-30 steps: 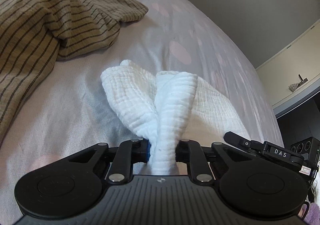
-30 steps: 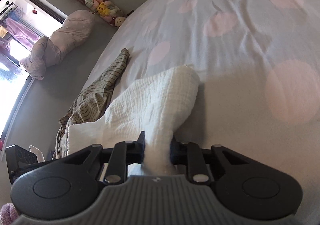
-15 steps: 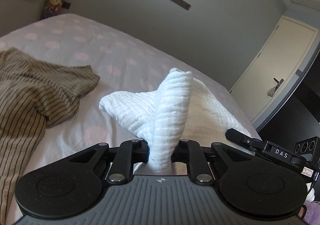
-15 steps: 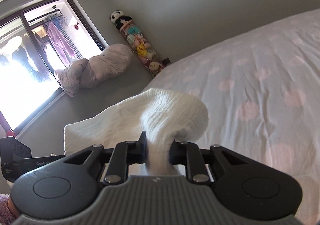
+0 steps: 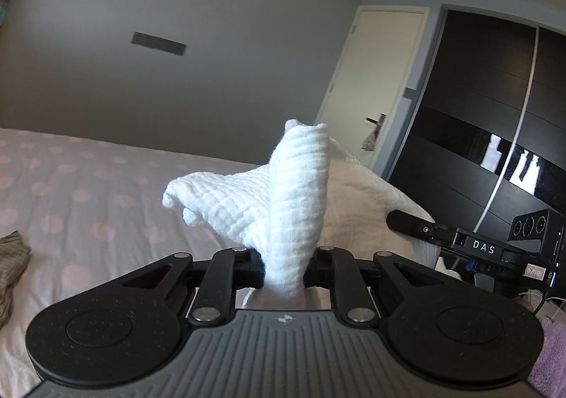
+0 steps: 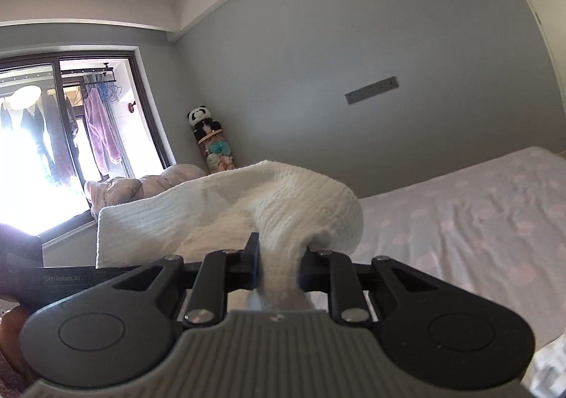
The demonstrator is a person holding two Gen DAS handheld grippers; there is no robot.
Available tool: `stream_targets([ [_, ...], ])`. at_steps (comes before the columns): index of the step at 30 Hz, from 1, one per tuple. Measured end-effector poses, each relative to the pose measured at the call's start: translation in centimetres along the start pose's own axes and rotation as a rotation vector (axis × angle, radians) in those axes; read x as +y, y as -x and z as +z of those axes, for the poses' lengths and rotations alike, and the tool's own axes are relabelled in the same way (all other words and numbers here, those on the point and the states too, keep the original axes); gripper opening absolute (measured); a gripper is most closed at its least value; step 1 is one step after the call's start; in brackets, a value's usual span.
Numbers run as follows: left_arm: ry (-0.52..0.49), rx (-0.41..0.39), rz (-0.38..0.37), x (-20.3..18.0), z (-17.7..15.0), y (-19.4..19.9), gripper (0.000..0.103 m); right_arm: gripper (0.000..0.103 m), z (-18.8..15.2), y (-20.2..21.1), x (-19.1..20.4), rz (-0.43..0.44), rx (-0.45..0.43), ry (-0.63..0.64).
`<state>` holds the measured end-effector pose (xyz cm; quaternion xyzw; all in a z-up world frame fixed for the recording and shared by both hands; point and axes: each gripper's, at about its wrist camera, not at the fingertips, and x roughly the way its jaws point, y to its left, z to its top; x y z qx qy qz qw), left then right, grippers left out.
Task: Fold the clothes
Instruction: 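Carry the folded white shirt with both grippers toward the clothes stack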
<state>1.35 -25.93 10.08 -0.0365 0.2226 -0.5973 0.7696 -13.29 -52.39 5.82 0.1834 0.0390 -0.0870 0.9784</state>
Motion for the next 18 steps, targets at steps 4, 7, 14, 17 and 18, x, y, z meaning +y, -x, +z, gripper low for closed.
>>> stream_targets([
  [4, -0.085, 0.015, -0.109, -5.9, 1.6, -3.8, 0.013, 0.021, 3.9, 6.6, -2.1, -0.095, -0.034, 0.072],
  [7, -0.148, 0.031, -0.183, -10.9, 2.5, -6.4, 0.013, 0.021, 6.6, 11.6, -3.9, -0.173, -0.058, 0.123],
  [14, -0.216, 0.078, -0.358, -21.4, 2.0, -12.9, 0.013, 0.021, 11.5, 22.4, -8.7, -0.368, -0.082, 0.148],
  [17, -0.181, 0.109, -0.441, -24.4, 1.0, -16.0, 0.013, 0.021, 13.3, 25.8, -10.5, -0.456, -0.066, 0.18],
  [18, -0.167, 0.121, -0.458, -25.0, 0.6, -17.0, 0.013, 0.021, 13.9, 26.6, -11.1, -0.482, -0.052, 0.192],
])
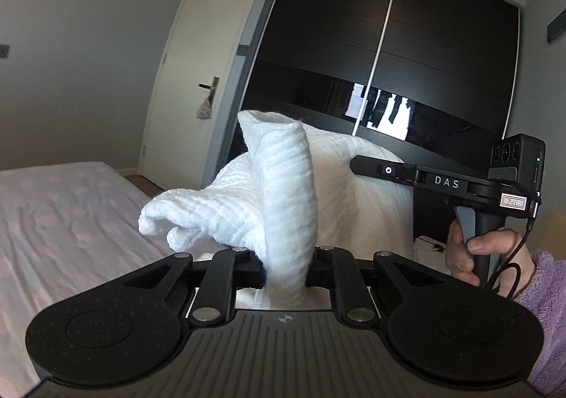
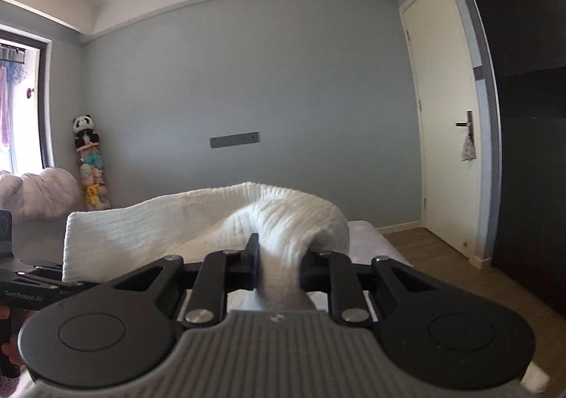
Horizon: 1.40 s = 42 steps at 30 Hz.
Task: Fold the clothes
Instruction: 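Carry the folded white shirt with both grippers toward the clothes stack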
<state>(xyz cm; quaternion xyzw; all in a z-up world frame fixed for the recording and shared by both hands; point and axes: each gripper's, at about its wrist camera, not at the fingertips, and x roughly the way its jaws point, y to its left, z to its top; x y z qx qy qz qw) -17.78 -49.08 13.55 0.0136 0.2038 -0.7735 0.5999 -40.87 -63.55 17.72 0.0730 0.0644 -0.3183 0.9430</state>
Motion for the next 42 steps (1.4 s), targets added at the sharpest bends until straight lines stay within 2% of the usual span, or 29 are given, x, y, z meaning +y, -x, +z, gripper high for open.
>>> stream_targets([
  [4, 0.051, 0.039, -0.038, 1.0, -1.5, -5.3, 0.013, 0.021, 0.9, -0.8, -3.5, -0.076, 0.085, 0.07],
  [8, 0.103, 0.101, -0.004, 4.4, -3.1, -9.8, 0.013, 0.021, -0.9, -5.4, -6.5, -0.106, 0.181, 0.096],
  [16, 0.252, 0.21, 0.086, 13.5, -5.4, -15.0, 0.013, 0.021, -5.6, -18.1, -12.1, -0.058, 0.349, -0.013],
  [19, 0.275, 0.252, 0.087, 15.9, -5.8, -16.8, 0.013, 0.021, -6.5, -21.5, -13.3, -0.041, 0.43, -0.035],
  [25, 0.323, 0.343, 0.053, 19.0, -6.8, -18.7, 0.017, 0.022, -7.4, -25.6, -15.1, -0.03, 0.623, -0.136],
  [28, 0.35, 0.37, 0.022, 19.8, -7.5, -18.6, 0.023, 0.033, -7.8, -27.1, -16.0, -0.028, 0.716, -0.213],
  [30, 0.37, 0.375, 0.005, 20.5, -7.7, -18.3, 0.032, 0.044, -7.8, -28.0, -16.6, -0.03, 0.749, -0.259],
  [32, 0.384, 0.363, 0.01, 21.3, -7.7, -17.7, 0.049, 0.055, -7.6, -28.8, -17.7, -0.017, 0.748, -0.329],
  [33, 0.392, 0.352, 0.019, 21.7, -7.7, -17.4, 0.049, 0.066, -7.7, -29.3, -18.3, -0.002, 0.75, -0.374],
  [35, 0.427, 0.336, 0.028, 22.9, -7.7, -17.2, 0.05, 0.075, -8.3, -30.6, -19.5, 0.029, 0.762, -0.462],
  [38, 0.5, 0.355, 0.013, 25.0, -8.0, -18.4, 0.05, 0.075, -9.5, -32.5, -20.0, 0.006, 0.807, -0.48],
  [40, 0.509, 0.367, 0.006, 25.4, -8.4, -19.0, 0.05, 0.074, -10.2, -33.4, -20.2, -0.013, 0.821, -0.492],
  [42, 0.522, 0.366, -0.002, 25.6, -8.8, -19.3, 0.049, 0.068, -10.6, -34.0, -20.3, -0.032, 0.826, -0.503],
])
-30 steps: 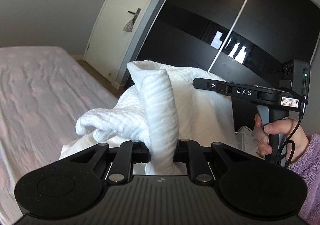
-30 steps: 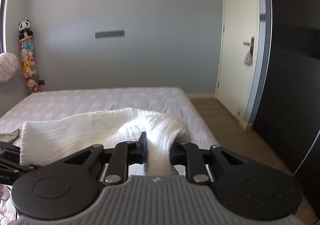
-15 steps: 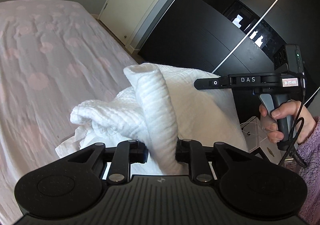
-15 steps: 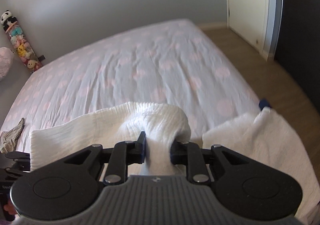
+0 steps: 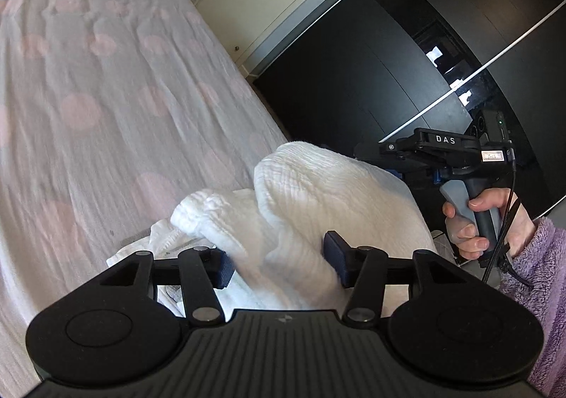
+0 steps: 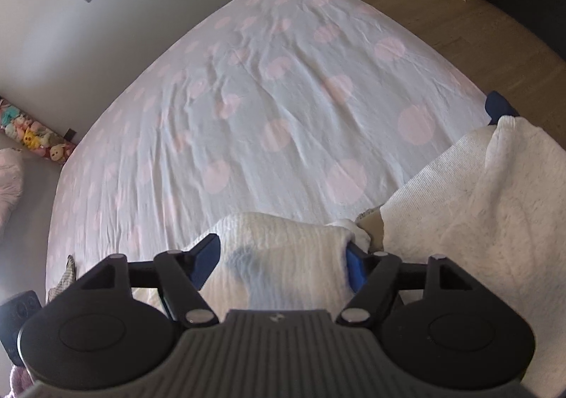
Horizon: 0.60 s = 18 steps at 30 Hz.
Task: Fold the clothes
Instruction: 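Carry the folded white shirt with both grippers toward the clothes stack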
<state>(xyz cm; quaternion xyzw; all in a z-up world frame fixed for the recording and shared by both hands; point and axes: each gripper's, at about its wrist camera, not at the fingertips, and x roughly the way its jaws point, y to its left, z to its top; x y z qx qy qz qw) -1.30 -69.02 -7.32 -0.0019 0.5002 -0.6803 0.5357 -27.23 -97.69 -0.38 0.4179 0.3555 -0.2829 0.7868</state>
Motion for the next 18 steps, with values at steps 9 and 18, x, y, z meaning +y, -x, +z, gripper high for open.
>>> stream_targets([
  [9, -0.099, -0.08, -0.03, -1.8, -0.9, 1.7, 0.01, 0.015, -1.5, 4.8, 2.9, 0.014, -0.145, 0.154],
  [18, -0.261, -0.184, 0.021, -5.5, -2.7, 5.0, 0.01, 0.012, -3.0, 8.9, 6.0, 0.028, -0.295, 0.354],
])
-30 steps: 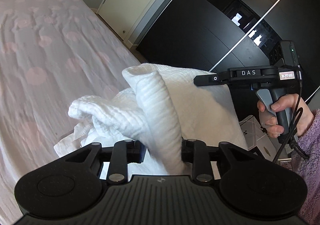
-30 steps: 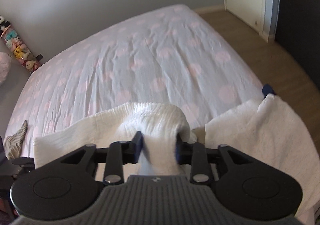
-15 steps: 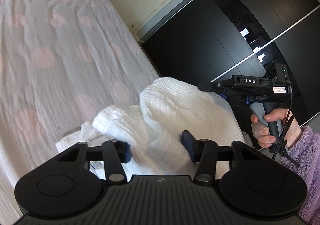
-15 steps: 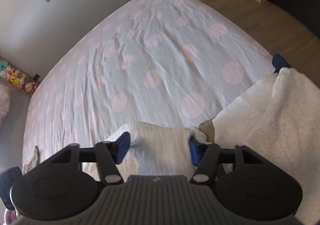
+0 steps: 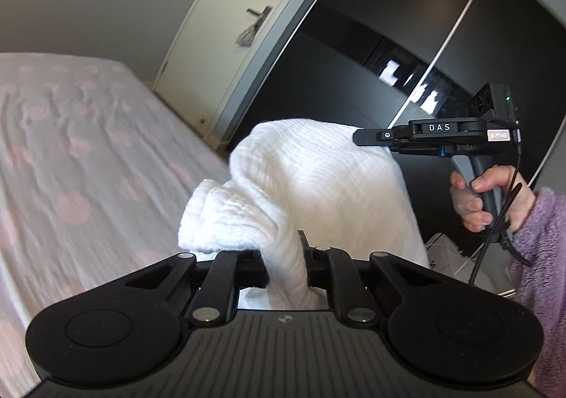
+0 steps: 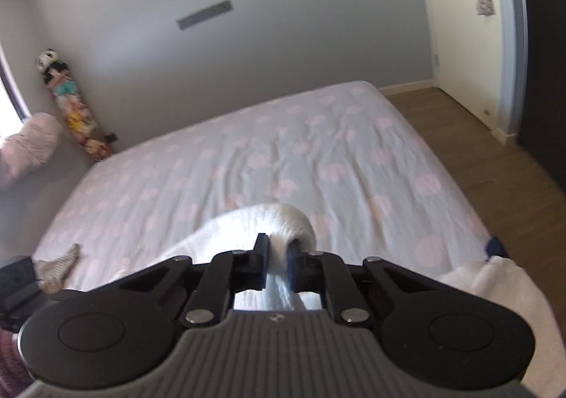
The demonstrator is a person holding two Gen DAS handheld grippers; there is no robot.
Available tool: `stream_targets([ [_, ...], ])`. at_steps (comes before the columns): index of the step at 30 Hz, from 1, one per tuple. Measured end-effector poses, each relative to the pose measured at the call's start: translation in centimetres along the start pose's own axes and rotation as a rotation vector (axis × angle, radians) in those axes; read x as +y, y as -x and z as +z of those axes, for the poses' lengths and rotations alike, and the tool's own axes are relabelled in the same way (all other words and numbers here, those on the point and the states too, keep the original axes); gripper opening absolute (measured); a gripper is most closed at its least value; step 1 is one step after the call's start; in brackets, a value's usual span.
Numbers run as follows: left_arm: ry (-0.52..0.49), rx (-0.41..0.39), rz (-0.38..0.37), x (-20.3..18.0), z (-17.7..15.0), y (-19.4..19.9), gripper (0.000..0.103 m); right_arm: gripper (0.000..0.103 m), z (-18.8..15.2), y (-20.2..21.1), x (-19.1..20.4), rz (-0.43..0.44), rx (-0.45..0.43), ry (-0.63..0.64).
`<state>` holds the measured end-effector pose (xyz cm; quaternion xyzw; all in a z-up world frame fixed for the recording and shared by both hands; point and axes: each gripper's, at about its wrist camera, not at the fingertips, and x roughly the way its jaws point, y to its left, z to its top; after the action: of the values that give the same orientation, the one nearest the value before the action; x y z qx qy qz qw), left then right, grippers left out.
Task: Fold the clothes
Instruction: 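Carry the folded white shirt with both grippers toward the clothes stack, then lower the shirt onto the folded clothes stack and open both grippers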
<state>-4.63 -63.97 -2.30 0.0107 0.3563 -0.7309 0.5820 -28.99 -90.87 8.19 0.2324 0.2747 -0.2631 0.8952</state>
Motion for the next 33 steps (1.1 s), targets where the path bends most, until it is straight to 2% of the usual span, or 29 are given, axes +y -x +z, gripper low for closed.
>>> stream_targets([
  [3, 0.059, 0.066, 0.023, 1.1, -0.3, -1.6, 0.01, 0.012, -1.1, -2.6, -0.2, -0.055, 0.062, 0.007],
  [5, 0.079, 0.105, 0.043, 1.7, -0.5, -2.4, 0.016, 0.013, -1.8, -3.7, -0.3, -0.089, 0.074, -0.006],
  [7, 0.101, 0.113, 0.06, 2.1, -0.6, -2.2, 0.02, 0.024, -2.4, -4.4, -0.7, -0.119, 0.077, -0.03],
  [8, 0.108, 0.111, 0.067, 2.3, -0.5, -1.9, 0.023, 0.038, -2.6, -4.2, -0.8, -0.13, 0.07, -0.042],
  [11, 0.1, 0.089, 0.107, 2.5, -0.4, -0.4, 0.033, 0.04, -3.1, -2.4, -1.0, -0.163, 0.031, -0.05],
  [13, 0.091, 0.071, 0.13, 2.3, -0.2, 0.6, 0.035, 0.04, -3.7, -0.5, -0.8, -0.19, -0.004, -0.056],
  [17, 0.032, 0.003, 0.183, 0.7, 0.1, 2.8, 0.035, 0.039, -5.6, 3.4, 1.3, -0.228, -0.068, -0.001],
  [21, -0.071, -0.043, 0.162, -2.2, 0.4, 3.6, 0.035, 0.036, -7.7, 5.1, 4.2, -0.284, -0.103, 0.11],
  [23, -0.103, -0.025, 0.128, -3.5, 0.2, 2.9, 0.035, 0.032, -8.2, 4.9, 4.8, -0.299, -0.119, 0.131],
  [25, -0.129, 0.008, 0.096, -4.6, -0.3, 1.8, 0.035, 0.029, -8.3, 3.9, 4.8, -0.286, -0.121, 0.119],
  [28, -0.152, 0.066, 0.053, -5.7, -1.4, -0.4, 0.031, 0.02, -8.1, 1.5, 4.2, -0.256, -0.102, 0.075],
  [33, -0.157, 0.155, 0.068, -5.5, -3.1, -4.3, 0.025, 0.01, -9.4, -2.4, 1.4, -0.3, -0.034, 0.013],
])
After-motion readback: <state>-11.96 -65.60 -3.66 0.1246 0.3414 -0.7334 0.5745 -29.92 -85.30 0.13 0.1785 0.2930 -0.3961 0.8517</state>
